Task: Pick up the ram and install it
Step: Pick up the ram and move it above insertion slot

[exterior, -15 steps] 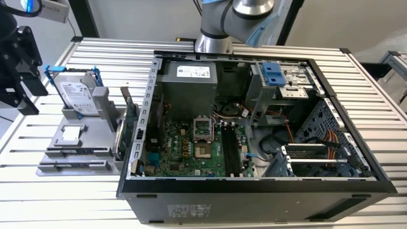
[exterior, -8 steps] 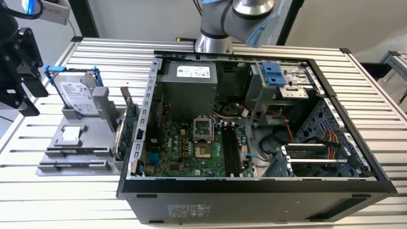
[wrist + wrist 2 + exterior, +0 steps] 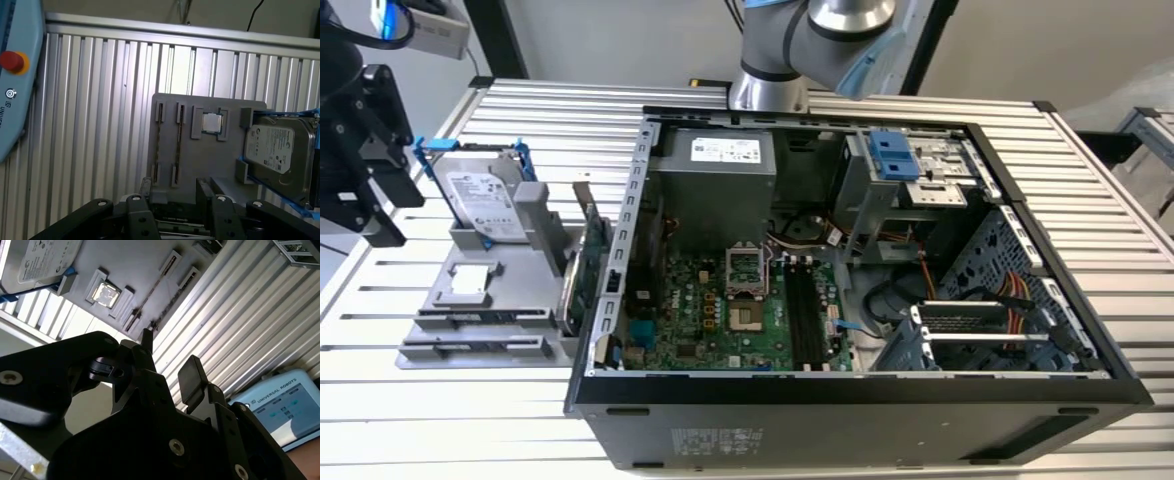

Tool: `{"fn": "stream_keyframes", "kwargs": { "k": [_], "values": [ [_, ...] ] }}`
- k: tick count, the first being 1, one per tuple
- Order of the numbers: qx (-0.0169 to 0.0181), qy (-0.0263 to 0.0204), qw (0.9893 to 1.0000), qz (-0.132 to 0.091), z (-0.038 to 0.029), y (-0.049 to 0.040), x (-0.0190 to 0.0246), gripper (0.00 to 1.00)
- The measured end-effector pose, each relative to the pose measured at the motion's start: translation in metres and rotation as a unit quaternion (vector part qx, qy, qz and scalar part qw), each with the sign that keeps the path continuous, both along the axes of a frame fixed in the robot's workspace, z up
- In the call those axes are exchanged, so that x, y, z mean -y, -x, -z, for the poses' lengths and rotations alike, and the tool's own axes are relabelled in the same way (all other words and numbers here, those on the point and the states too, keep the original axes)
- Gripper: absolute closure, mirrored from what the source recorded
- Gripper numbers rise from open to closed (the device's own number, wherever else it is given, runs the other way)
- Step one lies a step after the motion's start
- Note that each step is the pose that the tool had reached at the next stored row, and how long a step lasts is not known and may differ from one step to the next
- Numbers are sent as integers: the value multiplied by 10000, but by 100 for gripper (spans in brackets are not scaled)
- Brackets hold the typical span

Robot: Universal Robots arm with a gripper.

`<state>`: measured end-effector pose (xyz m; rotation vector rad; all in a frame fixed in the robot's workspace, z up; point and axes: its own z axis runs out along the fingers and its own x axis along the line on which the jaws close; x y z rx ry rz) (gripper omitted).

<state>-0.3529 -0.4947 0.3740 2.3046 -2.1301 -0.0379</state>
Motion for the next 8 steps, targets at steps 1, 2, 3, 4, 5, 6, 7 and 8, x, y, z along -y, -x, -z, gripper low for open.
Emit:
{"fn": "stream_keyframes", "kwargs": {
  "k": [1,2,3,4,5,6,7,8],
  "values": [
    [0,0,10000,3,6,0,0,0],
    [0,0,10000,6,11,0,0,0],
    [0,0,10000,8,17,0,0,0],
    [0,1,10000,10,22,0,0,0],
    [0,1,10000,13,28,0,0,0],
    [0,1,10000,15,33,0,0,0],
    [0,1,10000,18,38,0,0,0],
    [0,2,10000,20,41,0,0,0]
  ]
}}
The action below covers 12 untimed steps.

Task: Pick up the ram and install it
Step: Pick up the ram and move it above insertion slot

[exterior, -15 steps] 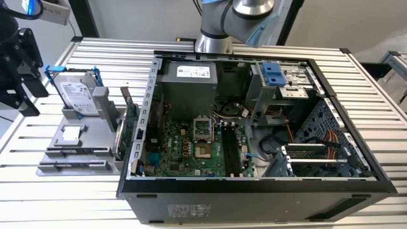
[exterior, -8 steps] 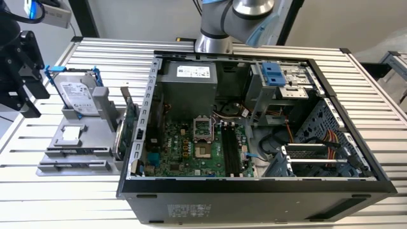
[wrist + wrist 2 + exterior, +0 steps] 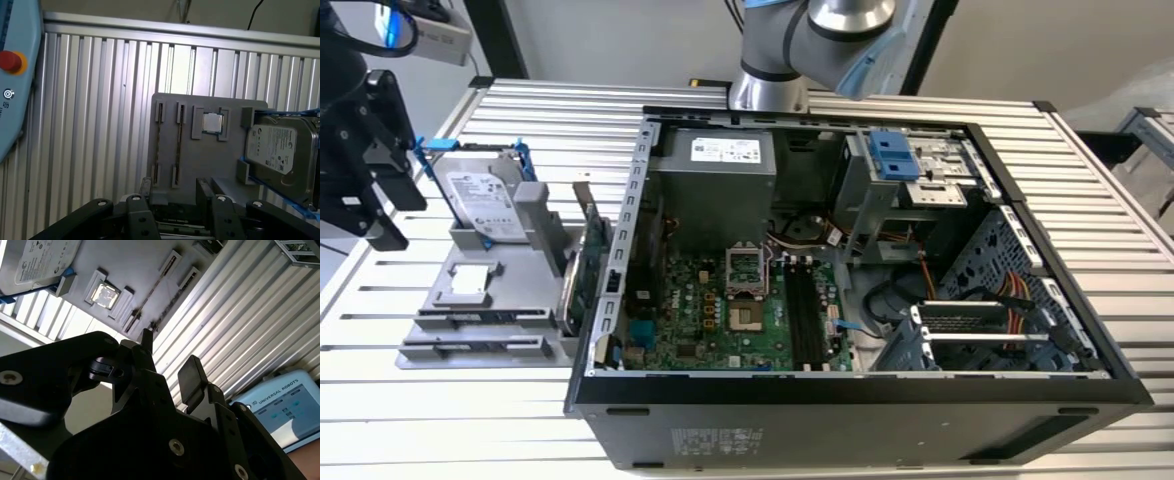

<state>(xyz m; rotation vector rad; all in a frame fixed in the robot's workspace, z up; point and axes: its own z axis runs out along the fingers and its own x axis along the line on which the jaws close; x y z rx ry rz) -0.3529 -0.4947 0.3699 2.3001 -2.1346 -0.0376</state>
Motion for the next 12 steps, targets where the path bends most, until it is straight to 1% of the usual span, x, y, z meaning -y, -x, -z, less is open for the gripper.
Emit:
{"fn": "stream_keyframes", "kwargs": {
  "k": [12],
  "values": [
    [0,8,10000,17,71,0,0,0]
  ]
}}
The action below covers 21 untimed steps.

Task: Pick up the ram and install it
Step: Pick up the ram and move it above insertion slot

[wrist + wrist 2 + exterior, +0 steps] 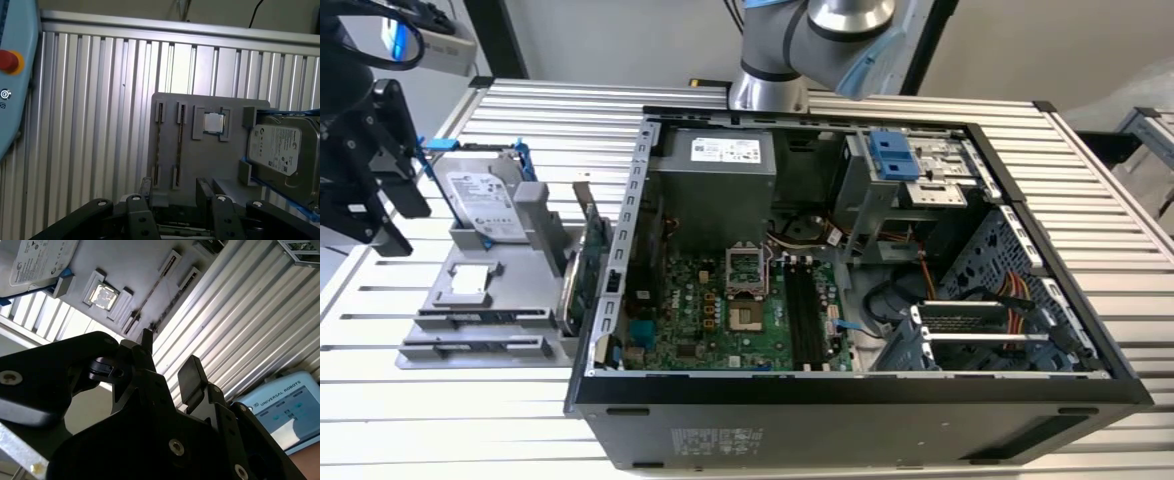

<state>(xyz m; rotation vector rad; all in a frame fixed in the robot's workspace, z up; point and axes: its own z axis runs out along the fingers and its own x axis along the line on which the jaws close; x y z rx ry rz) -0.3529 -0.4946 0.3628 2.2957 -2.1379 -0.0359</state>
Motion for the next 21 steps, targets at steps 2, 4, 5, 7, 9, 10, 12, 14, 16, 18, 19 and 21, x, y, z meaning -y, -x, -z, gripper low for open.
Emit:
{"fn": "stream_keyframes", "kwargs": {
  "k": [2,4,5,7,9,10,12,14,16,18,19,21],
  "values": [
    [0,3,10000,1,10,0,0,0],
    [0,5,10000,2,21,0,0,0],
    [0,6,10000,2,27,0,0,0],
    [0,8,10000,3,38,0,0,0],
    [0,10,10000,3,49,0,0,0],
    [0,12,10000,3,54,0,0,0],
    [0,14,10000,3,66,0,0,0],
    [-1,16,10000,4,77,0,0,0],
    [0,18,10000,5,89,0,0,0],
    [-1,20,10000,5,99,0,0,0],
    [-1,21,10000,5,105,0,0,0],
    [0,24,10000,6,116,0,0,0]
  ]
}}
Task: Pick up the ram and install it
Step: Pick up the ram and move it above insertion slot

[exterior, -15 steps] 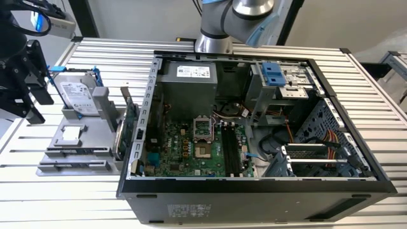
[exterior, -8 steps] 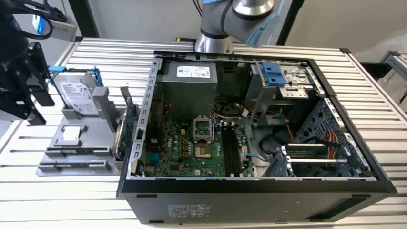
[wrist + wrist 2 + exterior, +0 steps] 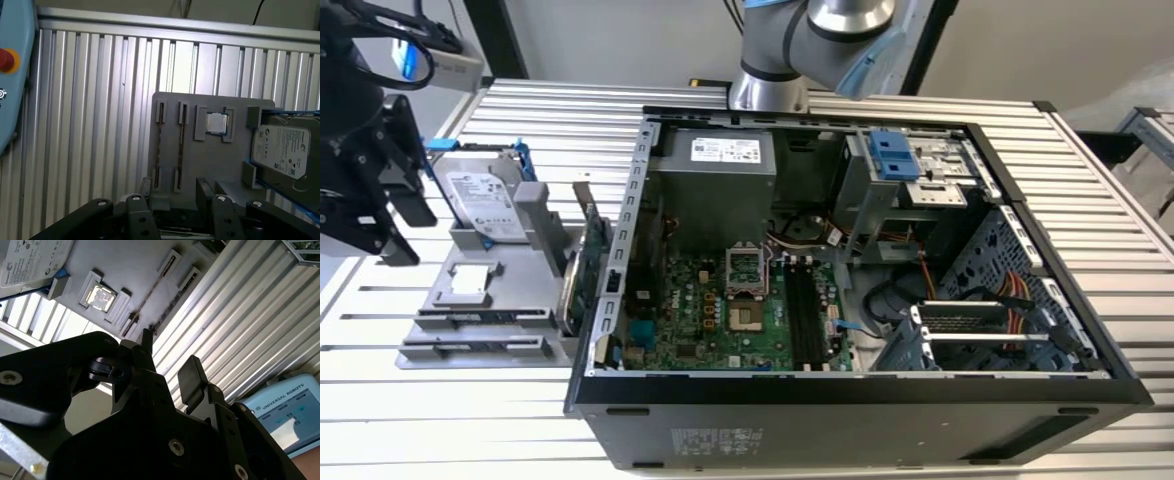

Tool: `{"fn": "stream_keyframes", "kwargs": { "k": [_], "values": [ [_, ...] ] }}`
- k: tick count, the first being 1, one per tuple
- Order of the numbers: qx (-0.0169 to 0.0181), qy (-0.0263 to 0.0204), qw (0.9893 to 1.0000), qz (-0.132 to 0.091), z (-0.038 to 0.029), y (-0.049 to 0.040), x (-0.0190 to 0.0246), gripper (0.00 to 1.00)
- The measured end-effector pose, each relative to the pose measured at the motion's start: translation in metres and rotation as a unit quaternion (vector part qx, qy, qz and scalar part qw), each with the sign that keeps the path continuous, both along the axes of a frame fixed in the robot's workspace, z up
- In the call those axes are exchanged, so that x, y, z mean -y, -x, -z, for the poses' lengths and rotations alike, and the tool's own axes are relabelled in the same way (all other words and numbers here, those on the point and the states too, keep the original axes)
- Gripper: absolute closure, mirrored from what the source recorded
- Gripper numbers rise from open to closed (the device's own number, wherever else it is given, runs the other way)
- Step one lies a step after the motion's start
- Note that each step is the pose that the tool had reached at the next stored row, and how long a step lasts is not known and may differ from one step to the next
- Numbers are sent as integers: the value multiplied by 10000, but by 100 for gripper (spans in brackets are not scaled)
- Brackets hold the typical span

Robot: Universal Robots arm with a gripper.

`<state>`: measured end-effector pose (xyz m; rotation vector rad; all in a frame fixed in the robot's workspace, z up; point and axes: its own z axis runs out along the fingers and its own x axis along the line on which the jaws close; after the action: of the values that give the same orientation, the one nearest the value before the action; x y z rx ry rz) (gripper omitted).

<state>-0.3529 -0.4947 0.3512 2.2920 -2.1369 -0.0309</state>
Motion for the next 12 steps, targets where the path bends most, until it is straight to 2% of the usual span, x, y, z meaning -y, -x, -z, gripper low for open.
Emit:
{"fn": "stream_keyframes", "kwargs": {
  "k": [12],
  "values": [
    [0,14,10000,3,66,0,0,0]
  ]
}}
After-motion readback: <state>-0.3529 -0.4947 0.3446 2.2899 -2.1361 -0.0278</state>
